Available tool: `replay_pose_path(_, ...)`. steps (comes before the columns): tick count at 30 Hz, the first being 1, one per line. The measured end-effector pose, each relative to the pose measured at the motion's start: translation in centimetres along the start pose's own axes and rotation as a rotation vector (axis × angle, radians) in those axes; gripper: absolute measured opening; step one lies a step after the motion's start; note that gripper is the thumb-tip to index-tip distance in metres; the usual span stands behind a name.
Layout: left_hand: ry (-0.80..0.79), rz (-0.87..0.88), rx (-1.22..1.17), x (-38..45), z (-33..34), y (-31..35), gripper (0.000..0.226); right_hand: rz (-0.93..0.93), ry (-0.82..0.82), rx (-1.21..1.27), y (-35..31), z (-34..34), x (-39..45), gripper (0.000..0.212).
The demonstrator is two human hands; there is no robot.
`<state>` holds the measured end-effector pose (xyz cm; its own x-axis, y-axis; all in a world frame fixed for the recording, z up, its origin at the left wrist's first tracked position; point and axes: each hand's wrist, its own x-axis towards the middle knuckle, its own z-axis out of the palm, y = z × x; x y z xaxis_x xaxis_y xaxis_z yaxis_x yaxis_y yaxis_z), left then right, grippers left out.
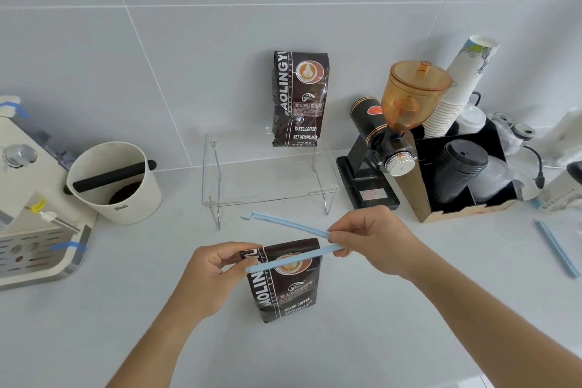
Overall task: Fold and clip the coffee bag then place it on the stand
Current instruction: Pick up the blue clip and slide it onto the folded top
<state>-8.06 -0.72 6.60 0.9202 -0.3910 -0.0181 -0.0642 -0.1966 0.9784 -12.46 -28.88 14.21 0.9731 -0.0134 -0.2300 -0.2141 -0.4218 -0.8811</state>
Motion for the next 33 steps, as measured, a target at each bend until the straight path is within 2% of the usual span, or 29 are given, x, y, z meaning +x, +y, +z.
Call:
replay_pose_path(7, 0.06, -0.062, -0.16, 0.0, 0.5, -0.9, 0.024, 0.015, -0.046, 0.002, -0.2, 1.2, 1.4, 0.007)
replay_pose_path(10, 0.125, -0.062, -0.162, 0.0, 0.8, -0.8, 0.018, 0.012, -0.086, -0.006, -0.2, 1.3, 1.7, 0.008)
replay_pose_path(14, 0.183, -0.023, -0.112, 0.0, 1.2, -0.6, 0.036, 0.026, -0.137, 0.029, 0.0, 1.3, 2.0, 0.008)
replay_pose_path(18, 0.227, -0.019, -0.092, 0.0, 1.5, -0.3, 0.043, 0.098, -0.234, 0.173, 0.4, 1.0, 1.9, 0.035)
replay_pose_path(22, 0.216, -0.042, -0.087, 0.0, 1.4, 0.4, 0.045, 0.057, -0.248, 0.236, 0.7, 1.3, 2.0, 0.025)
replay_pose_path(26, 0.195, -0.039, 0.031, 0.1, 0.9, 1.4, 0.039, 0.047, -0.191, 0.34, 1.1, 2.1, 1.9, 0.025)
replay_pose_path(31, 0.308, 0.055, 0.312, -0.3, 0.8, 2.7, 0.027, 0.019, -0.164, 0.378, 1.3, 2.7, 1.8, 0.027)
replay_pose_path(33, 0.325, 0.057, 0.312, -0.6, 0.8, 3.0, 0.03, 0.004, -0.158, 0.376, 1.4, 2.9, 1.8, 0.028)
